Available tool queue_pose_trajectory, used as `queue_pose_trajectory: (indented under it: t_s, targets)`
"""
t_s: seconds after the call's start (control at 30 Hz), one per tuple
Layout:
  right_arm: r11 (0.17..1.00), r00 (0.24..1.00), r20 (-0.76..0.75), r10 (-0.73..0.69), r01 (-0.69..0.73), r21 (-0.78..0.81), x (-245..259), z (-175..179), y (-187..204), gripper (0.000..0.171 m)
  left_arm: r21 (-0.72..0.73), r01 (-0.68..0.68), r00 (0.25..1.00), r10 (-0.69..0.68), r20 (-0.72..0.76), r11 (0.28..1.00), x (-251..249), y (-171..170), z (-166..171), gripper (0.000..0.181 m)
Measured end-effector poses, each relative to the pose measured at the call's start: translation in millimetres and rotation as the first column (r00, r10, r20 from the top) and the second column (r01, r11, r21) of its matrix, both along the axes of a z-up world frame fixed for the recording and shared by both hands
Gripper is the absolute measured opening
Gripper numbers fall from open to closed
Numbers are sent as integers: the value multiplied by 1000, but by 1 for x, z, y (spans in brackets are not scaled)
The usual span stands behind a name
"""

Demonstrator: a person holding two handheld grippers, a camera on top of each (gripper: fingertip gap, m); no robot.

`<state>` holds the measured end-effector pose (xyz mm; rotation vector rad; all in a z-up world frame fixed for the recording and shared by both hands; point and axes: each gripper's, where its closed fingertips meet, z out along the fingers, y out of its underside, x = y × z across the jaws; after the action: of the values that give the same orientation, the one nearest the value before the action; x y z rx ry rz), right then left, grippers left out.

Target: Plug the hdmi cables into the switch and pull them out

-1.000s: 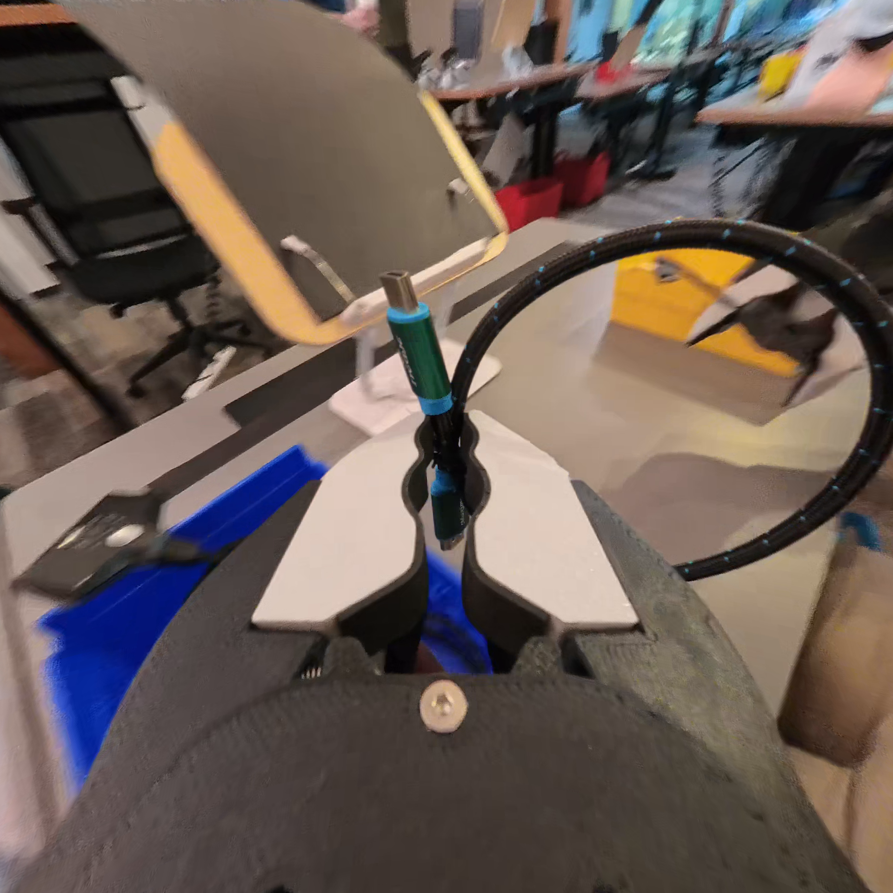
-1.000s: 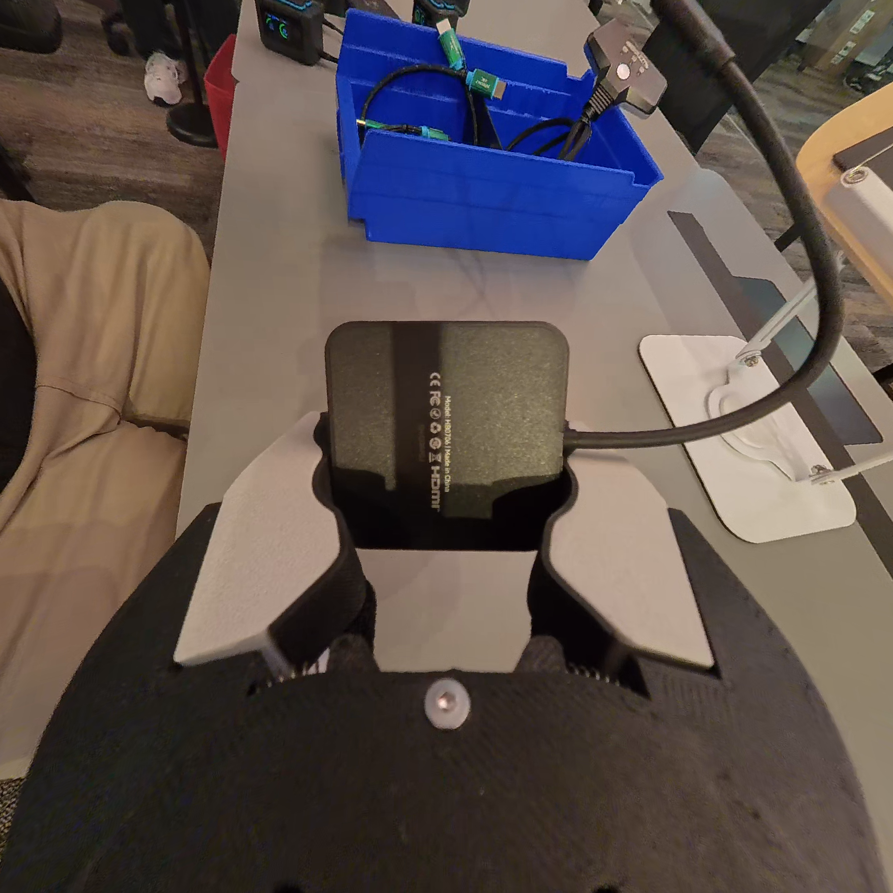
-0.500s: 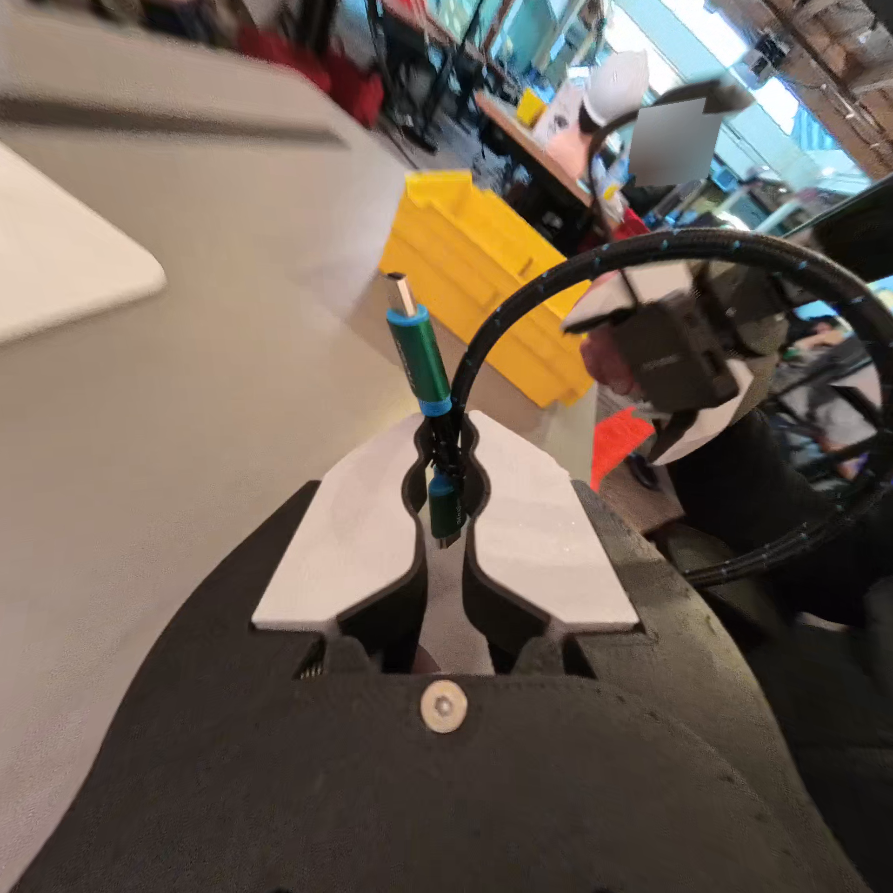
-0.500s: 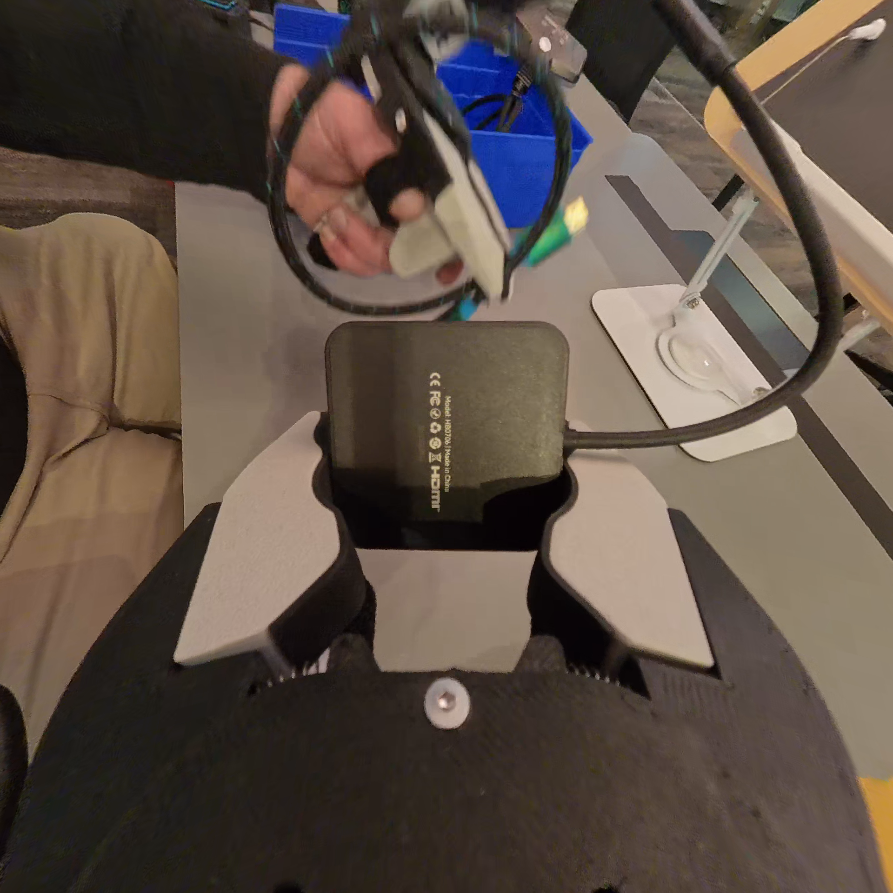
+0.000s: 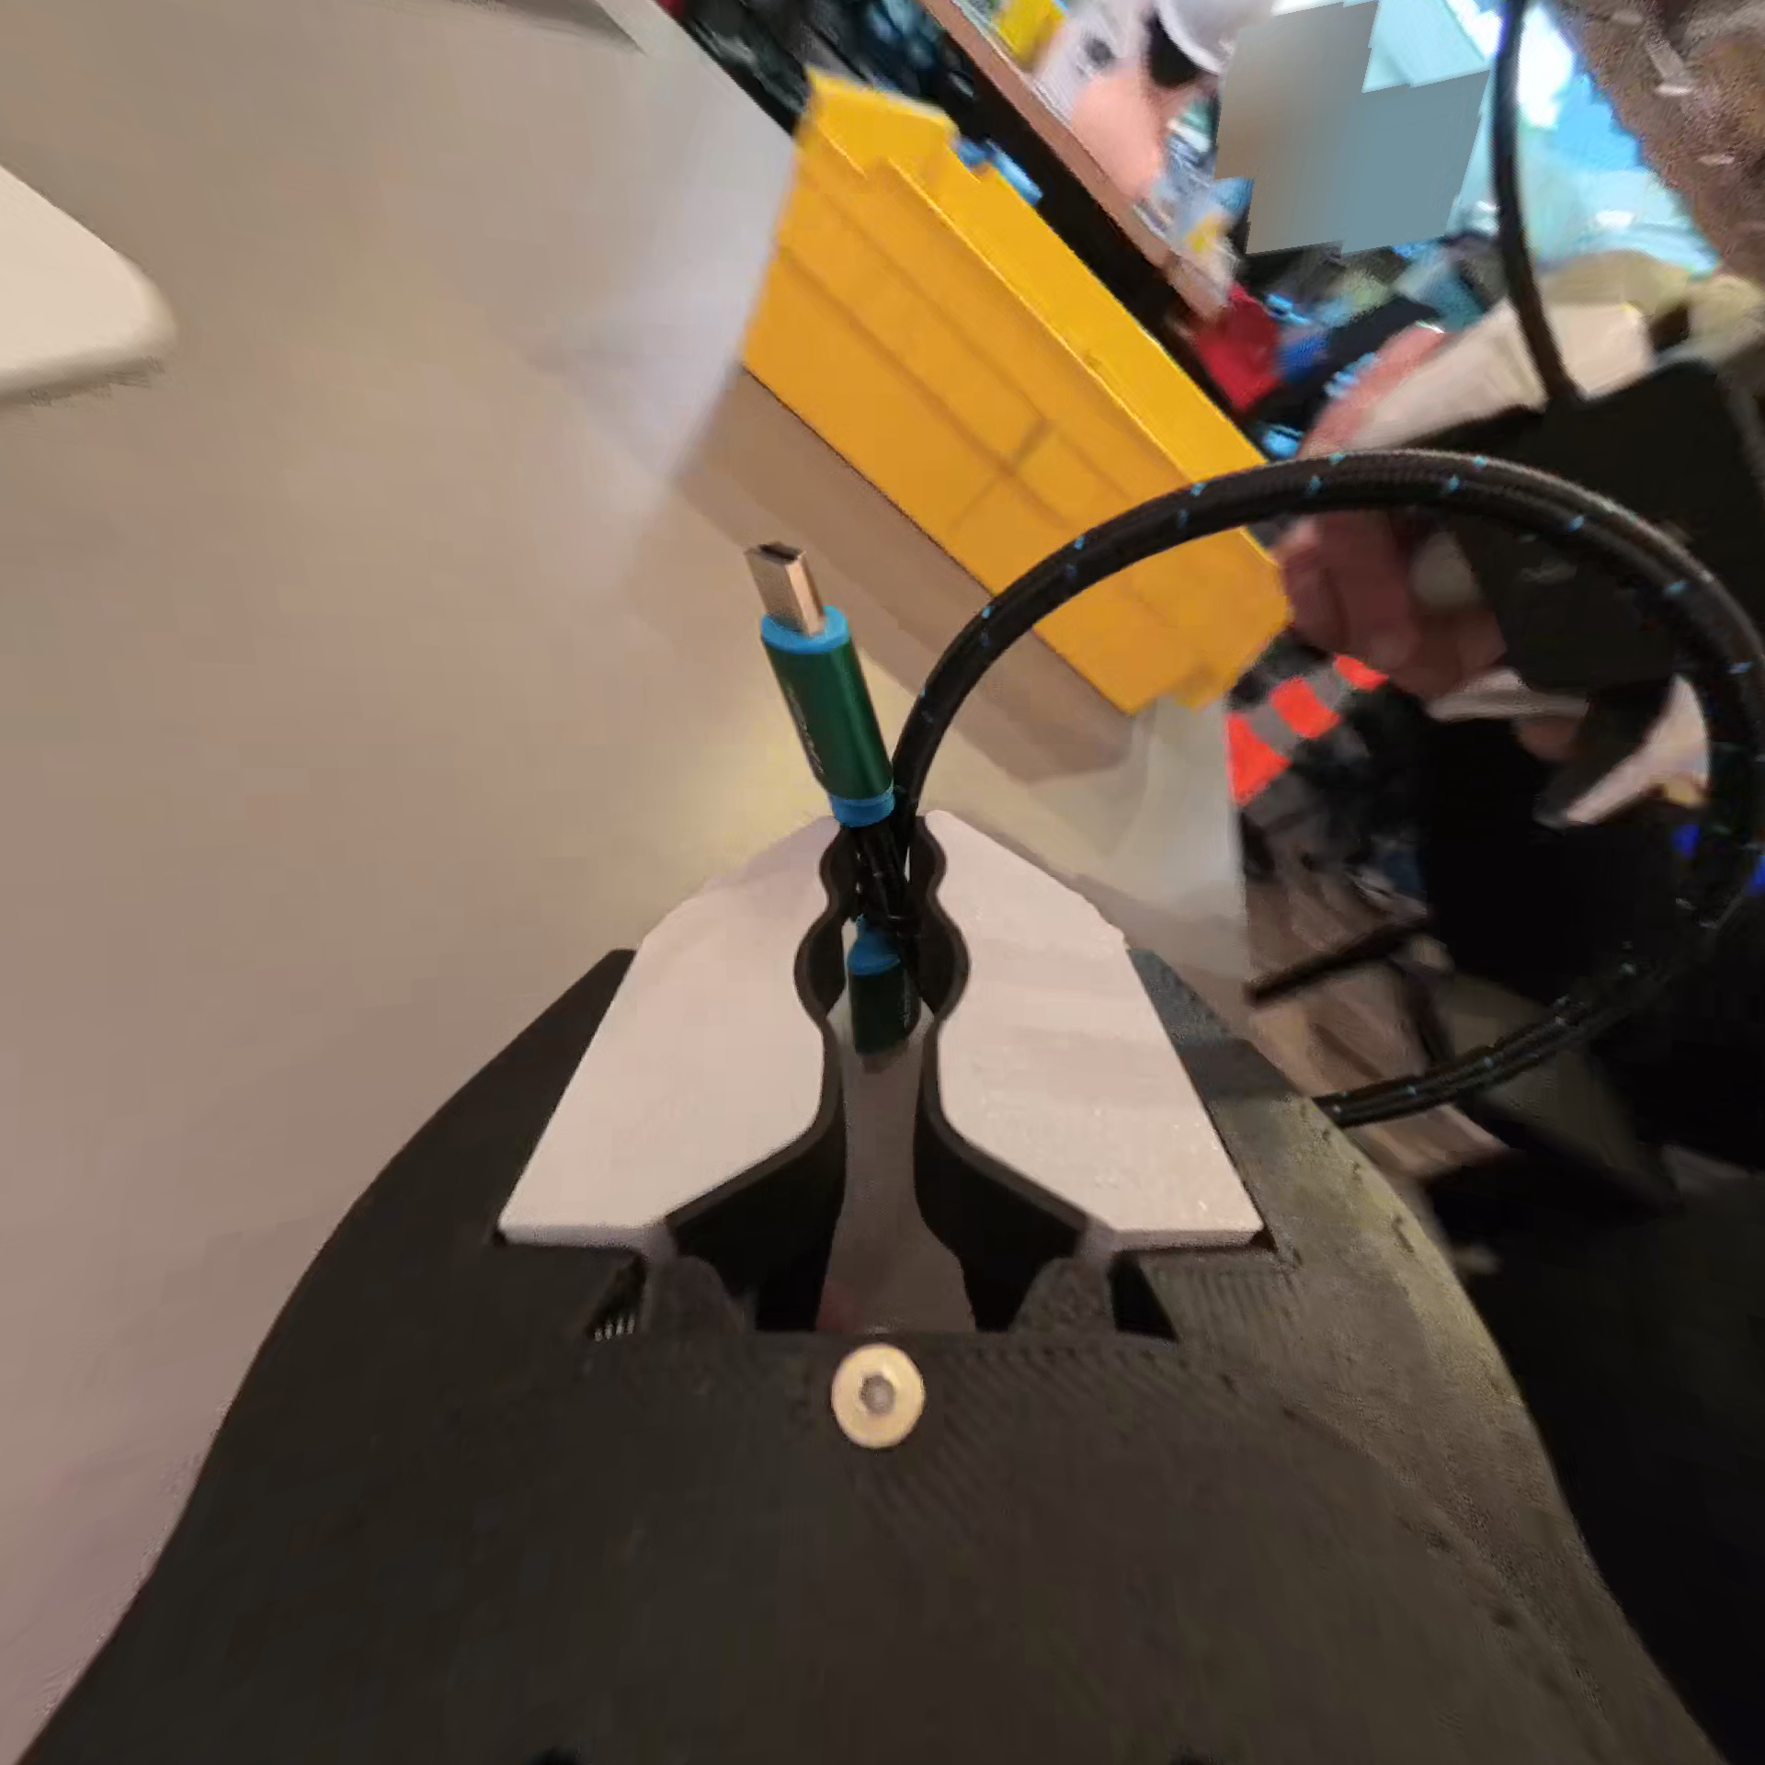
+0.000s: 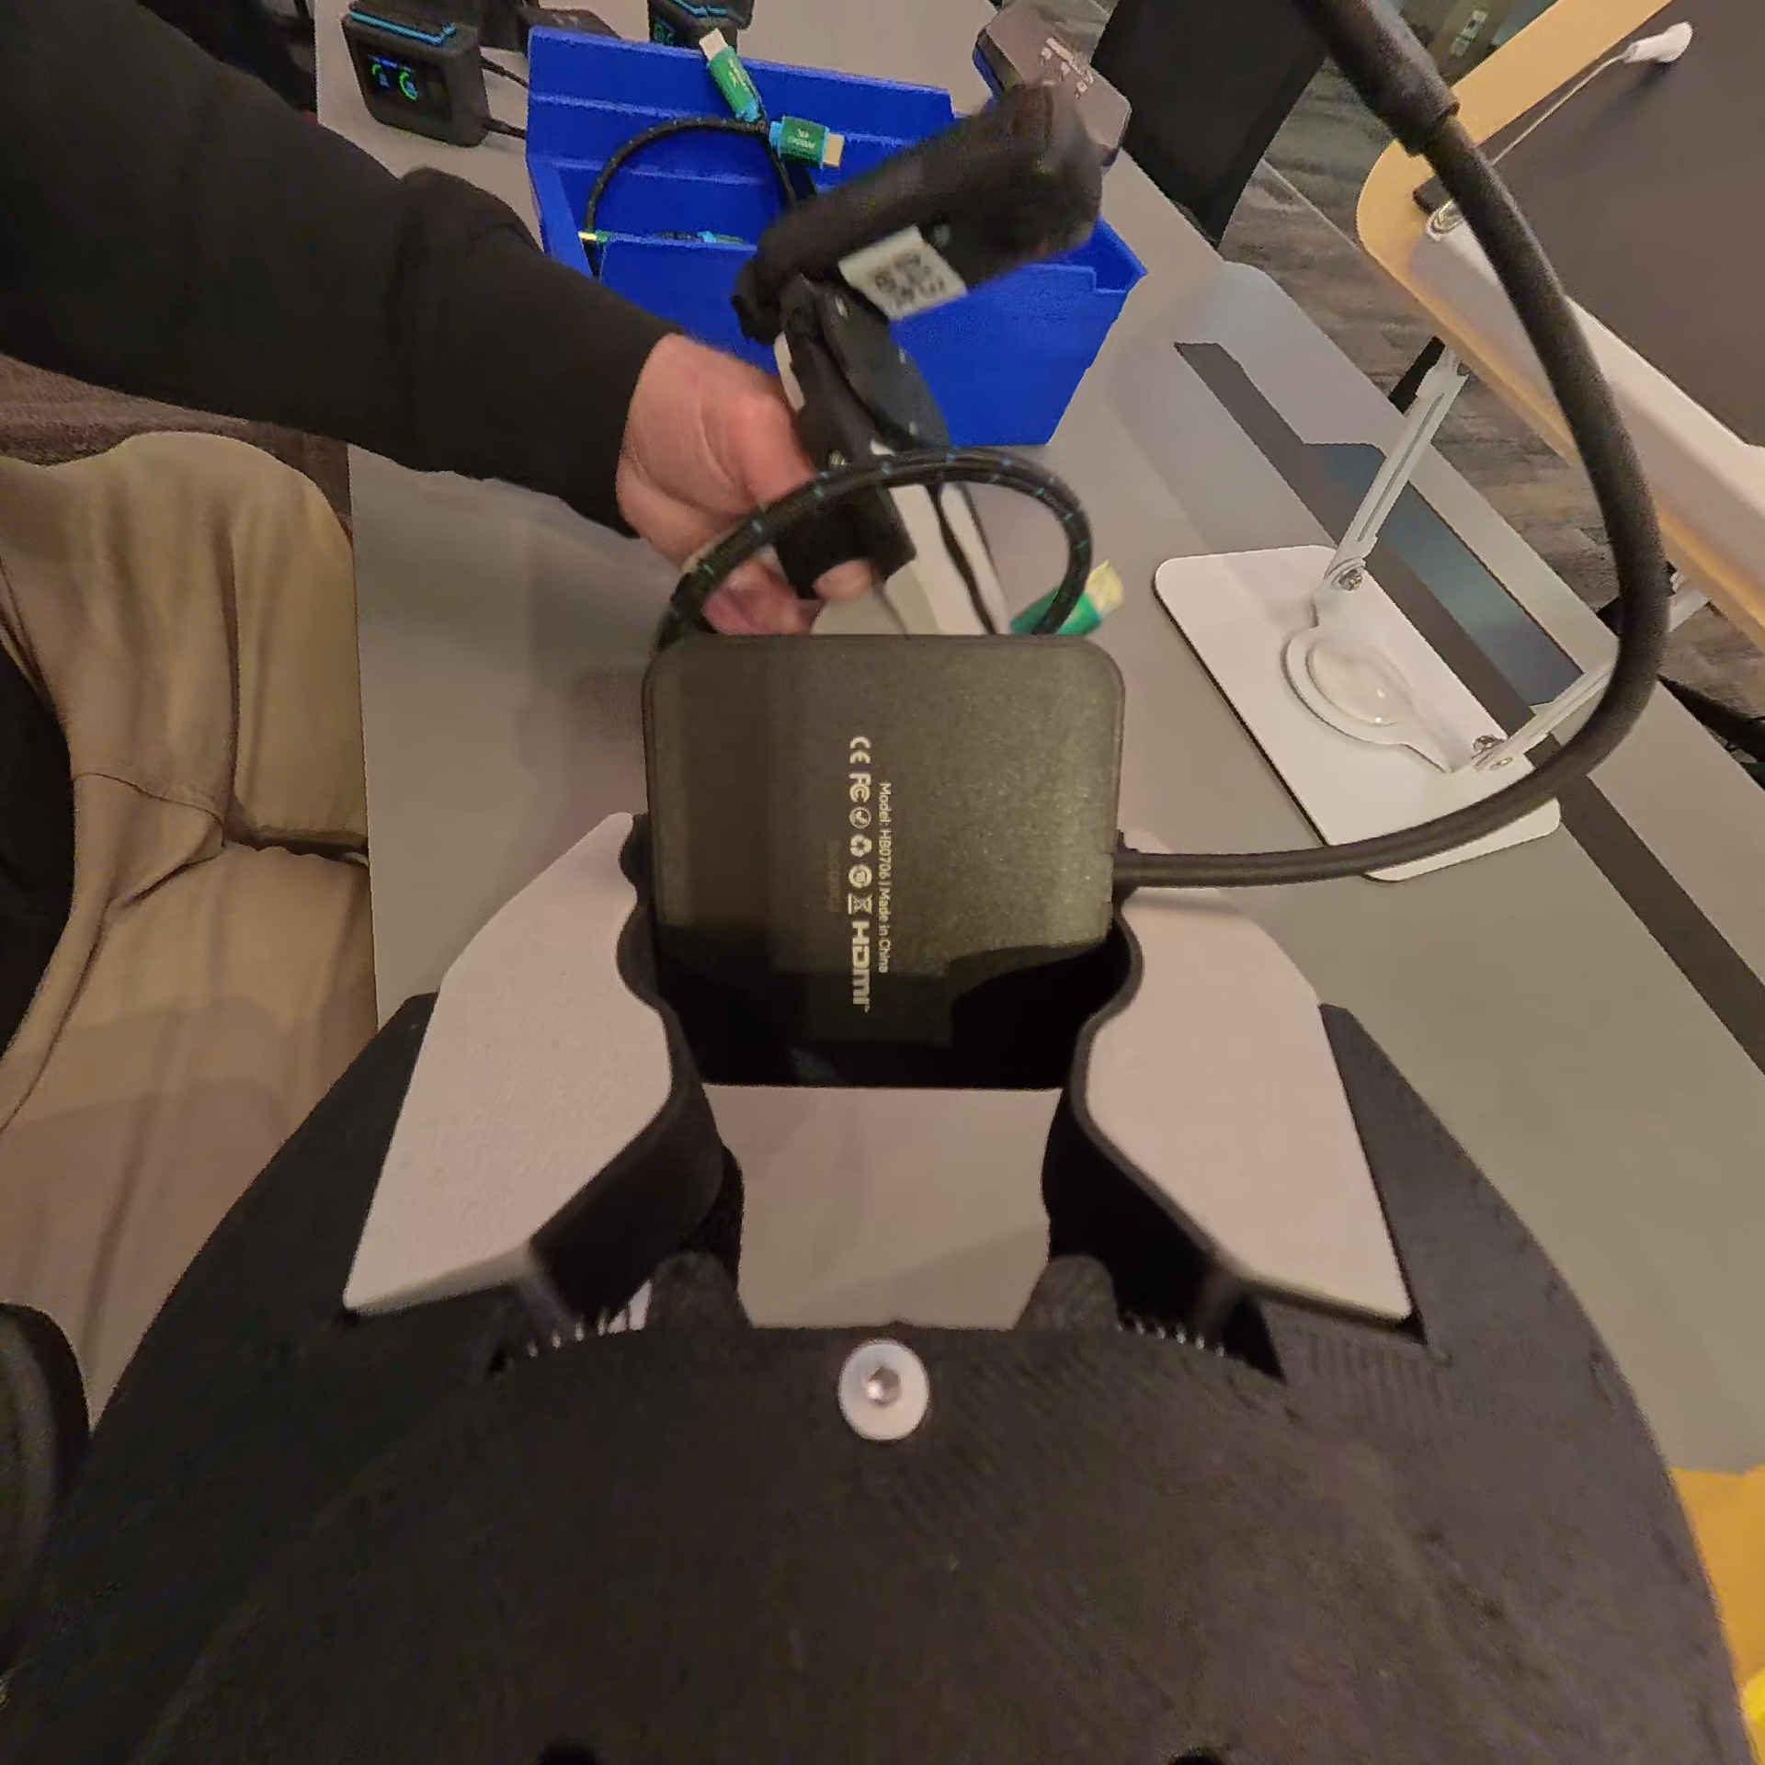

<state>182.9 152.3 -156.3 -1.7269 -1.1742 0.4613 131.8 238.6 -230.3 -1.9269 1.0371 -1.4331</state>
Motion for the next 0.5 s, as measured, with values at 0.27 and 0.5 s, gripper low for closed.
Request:
queue_pose_trajectory:
  t_s: [0.27,0.5]
  targets:
    - [1000,1000,-2,-4,4,1,0,1,2,86,765,-434,692,720,-55,476,-87,93,55,11]
    - [1000,1000,19,2,-2,6,-4,0,0,86,986,-92,644,763,-48,140,-93,51,33,13]
